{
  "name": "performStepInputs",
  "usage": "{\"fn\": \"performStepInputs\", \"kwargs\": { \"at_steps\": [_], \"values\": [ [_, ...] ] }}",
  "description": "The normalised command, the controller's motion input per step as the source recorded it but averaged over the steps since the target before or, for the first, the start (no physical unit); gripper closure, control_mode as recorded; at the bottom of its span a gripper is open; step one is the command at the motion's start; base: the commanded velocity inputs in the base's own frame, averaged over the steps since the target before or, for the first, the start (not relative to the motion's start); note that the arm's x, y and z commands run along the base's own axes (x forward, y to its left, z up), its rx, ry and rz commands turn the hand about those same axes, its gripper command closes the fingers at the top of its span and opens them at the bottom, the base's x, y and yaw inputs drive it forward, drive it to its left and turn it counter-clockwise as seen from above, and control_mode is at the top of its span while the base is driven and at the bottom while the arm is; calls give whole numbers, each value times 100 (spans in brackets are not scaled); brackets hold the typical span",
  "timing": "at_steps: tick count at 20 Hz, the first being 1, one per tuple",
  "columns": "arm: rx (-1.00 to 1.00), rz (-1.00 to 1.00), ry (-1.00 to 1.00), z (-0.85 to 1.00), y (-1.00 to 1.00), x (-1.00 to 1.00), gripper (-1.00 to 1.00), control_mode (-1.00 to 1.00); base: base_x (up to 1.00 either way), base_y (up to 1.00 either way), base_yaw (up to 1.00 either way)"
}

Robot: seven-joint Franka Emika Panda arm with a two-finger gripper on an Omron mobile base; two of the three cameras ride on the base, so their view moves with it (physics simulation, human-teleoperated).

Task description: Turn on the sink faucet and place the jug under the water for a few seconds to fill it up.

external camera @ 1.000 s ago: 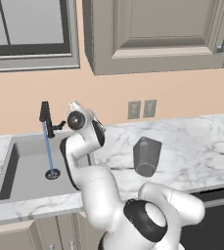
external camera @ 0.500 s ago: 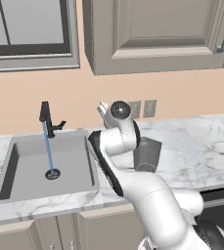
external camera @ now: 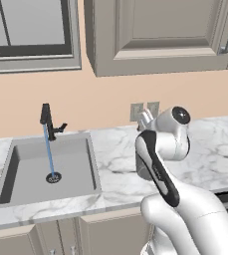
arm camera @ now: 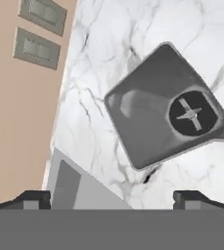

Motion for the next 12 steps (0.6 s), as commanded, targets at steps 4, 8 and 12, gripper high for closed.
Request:
{"fn": "performStepInputs", "kwargs": {
  "at_steps": [4,8,12],
  "values": [
    [9,0,21,0,-66,-2,-100,-100,0,0,0],
    [1,0,18,-6,-29,6,-100,-100,0,0,0],
    [0,0,2,-24,-16,0,-100,-100,0,0,0]
  ]
}}
